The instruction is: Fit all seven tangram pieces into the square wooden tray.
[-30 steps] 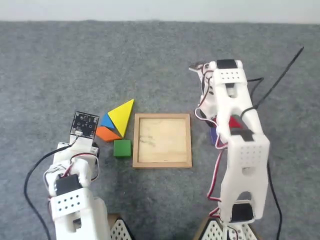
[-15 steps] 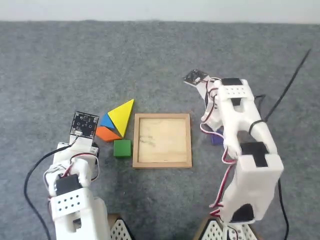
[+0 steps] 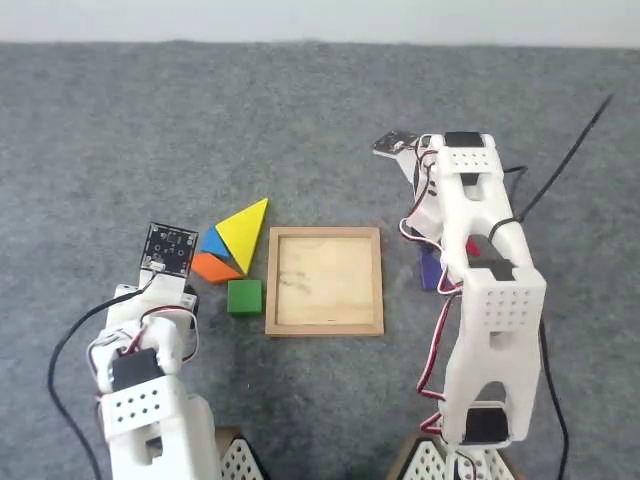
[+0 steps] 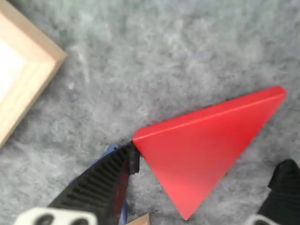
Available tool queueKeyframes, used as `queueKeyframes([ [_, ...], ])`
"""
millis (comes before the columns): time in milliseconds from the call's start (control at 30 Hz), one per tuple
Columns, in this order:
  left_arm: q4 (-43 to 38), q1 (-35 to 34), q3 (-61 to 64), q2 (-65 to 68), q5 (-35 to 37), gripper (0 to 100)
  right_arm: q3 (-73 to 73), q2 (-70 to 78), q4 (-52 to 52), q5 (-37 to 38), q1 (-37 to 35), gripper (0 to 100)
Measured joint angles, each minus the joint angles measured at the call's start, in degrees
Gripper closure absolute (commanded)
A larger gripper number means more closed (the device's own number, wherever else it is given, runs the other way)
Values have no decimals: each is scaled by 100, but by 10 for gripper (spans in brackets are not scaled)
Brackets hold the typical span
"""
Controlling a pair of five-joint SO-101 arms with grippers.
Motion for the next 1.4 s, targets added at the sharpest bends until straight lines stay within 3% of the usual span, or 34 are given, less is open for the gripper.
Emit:
queueKeyframes([
  [200,0,0,0,0,0,821,-62,26,246,-765,-44,573],
  [367,0,0,0,0,0,821,-123,70,281,-1204,-158,715],
  [433,0,0,0,0,0,821,-141,70,273,-1248,-229,760],
  [667,0,0,0,0,0,821,-246,62,273,-1266,-264,723],
  [833,0,0,0,0,0,821,-273,62,273,-1266,-264,795],
  [1200,0,0,0,0,0,821,-281,53,273,-1266,-255,764],
  [1400,0,0,0,0,0,821,-185,62,299,-1670,-492,546],
])
